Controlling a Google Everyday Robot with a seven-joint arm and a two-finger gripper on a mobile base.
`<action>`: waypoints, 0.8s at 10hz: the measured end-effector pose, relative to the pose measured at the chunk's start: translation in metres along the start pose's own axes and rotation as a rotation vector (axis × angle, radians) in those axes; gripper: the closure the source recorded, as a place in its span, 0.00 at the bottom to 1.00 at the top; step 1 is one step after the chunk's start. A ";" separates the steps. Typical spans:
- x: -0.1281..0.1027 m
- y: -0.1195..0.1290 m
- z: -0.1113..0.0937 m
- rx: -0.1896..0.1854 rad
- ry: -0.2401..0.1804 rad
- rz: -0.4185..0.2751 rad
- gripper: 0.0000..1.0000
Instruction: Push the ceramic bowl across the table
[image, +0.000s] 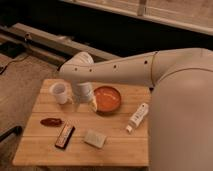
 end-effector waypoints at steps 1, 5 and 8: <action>0.000 0.000 0.000 -0.001 0.002 -0.001 0.35; -0.003 -0.002 0.005 0.001 0.011 -0.004 0.35; -0.026 -0.025 0.002 0.024 0.017 -0.003 0.35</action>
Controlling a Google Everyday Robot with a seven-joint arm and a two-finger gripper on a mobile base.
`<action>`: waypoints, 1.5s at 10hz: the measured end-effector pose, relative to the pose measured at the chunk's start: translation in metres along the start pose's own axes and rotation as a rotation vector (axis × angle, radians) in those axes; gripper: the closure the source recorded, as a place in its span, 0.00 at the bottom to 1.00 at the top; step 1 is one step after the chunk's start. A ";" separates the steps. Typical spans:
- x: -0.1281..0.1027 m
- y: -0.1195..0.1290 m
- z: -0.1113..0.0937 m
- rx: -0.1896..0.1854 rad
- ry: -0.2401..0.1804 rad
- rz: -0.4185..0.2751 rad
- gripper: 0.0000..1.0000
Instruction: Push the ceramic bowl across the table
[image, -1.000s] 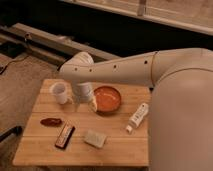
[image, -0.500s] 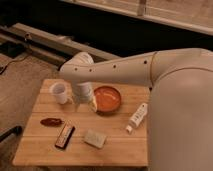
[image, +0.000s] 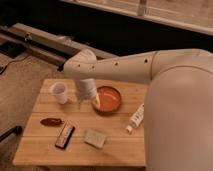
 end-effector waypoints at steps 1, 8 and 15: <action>-0.011 -0.013 -0.001 0.009 -0.001 0.002 0.35; -0.064 -0.100 0.052 0.061 0.060 0.089 0.35; -0.092 -0.104 0.118 0.070 0.142 0.093 0.35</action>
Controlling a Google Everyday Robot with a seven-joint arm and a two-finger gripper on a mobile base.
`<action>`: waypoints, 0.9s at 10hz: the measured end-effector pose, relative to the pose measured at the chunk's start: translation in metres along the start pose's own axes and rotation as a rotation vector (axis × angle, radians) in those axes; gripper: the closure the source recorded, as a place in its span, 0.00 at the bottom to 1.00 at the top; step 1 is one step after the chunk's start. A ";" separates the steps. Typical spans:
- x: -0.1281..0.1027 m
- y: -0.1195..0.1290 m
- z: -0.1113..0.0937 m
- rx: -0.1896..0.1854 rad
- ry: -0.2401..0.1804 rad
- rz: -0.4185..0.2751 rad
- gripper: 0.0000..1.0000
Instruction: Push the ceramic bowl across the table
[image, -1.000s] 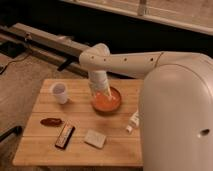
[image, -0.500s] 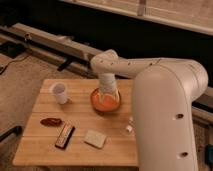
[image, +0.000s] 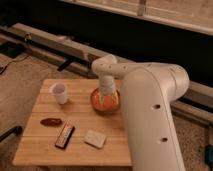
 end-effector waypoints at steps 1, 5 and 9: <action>-0.004 0.002 0.005 -0.003 0.005 0.000 0.35; -0.014 0.002 0.020 -0.021 0.023 0.007 0.35; -0.008 0.006 0.031 -0.045 0.054 0.027 0.35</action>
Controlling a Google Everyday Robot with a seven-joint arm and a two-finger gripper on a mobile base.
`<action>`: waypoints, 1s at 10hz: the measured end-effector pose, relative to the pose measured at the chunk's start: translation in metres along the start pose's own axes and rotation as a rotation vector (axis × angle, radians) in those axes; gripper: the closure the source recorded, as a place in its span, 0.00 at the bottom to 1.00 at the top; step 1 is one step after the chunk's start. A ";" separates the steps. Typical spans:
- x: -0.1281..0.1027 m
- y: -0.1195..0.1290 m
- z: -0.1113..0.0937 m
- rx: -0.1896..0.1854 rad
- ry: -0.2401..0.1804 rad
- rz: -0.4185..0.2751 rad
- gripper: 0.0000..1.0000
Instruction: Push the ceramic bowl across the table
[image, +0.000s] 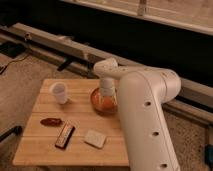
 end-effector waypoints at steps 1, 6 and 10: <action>0.003 0.000 0.002 -0.007 0.011 0.011 0.35; 0.026 0.006 0.013 -0.018 0.087 0.026 0.35; 0.058 0.013 0.026 -0.023 0.156 0.036 0.35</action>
